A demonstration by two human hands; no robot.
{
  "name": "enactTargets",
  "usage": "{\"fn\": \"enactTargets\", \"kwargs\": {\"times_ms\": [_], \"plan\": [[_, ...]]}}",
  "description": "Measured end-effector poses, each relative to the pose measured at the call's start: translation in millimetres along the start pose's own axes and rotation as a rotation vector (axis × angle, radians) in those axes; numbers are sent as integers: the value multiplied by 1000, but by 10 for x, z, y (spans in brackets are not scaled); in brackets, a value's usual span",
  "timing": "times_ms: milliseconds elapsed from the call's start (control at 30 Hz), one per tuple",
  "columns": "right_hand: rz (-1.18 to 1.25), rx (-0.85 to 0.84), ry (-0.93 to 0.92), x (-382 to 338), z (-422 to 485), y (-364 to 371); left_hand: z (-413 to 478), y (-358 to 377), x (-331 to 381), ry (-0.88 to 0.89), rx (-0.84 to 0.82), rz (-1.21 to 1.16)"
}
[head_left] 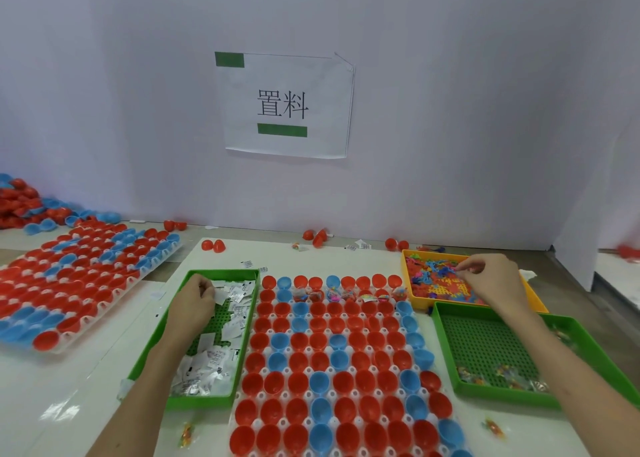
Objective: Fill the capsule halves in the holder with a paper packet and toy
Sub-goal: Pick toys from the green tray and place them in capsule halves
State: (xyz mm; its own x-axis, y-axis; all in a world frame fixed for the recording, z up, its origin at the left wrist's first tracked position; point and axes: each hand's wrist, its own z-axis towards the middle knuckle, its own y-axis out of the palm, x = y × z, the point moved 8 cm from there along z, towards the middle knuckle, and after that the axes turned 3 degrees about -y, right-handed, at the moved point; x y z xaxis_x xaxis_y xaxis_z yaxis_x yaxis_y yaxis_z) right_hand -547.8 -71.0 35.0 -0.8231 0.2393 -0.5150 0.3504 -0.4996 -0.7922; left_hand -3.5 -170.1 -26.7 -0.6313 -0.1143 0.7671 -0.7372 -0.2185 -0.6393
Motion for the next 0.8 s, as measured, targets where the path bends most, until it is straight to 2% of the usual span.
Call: {"fn": "enactTargets", "kwargs": {"times_ms": [100, 267, 367, 467, 533, 633, 800], "plan": [[84, 34, -54, -194, -37, -157, -75, -100, -34, -60, 34, -167], [316, 45, -141, -693, -274, -315, -307, -384, 228, 80, 201, -180], [523, -26, -121, -1042, -539, -314, -541, -475, 437, 129, 261, -220], [823, -39, -82, -1307, -944, -367, -943, -518, 732, 171, 327, -402], [1027, -26, -60, -1477, -1214, -415, -1266, -489, 1005, 197, 304, -606], [1241, -39, -21, -1710, -1575, -395, -1721, -364, 1341, 208, 179, -833], [1261, -92, -17, -1899, -1971, -304, -2232, -197, 1502, 154, -13, -951]]}}
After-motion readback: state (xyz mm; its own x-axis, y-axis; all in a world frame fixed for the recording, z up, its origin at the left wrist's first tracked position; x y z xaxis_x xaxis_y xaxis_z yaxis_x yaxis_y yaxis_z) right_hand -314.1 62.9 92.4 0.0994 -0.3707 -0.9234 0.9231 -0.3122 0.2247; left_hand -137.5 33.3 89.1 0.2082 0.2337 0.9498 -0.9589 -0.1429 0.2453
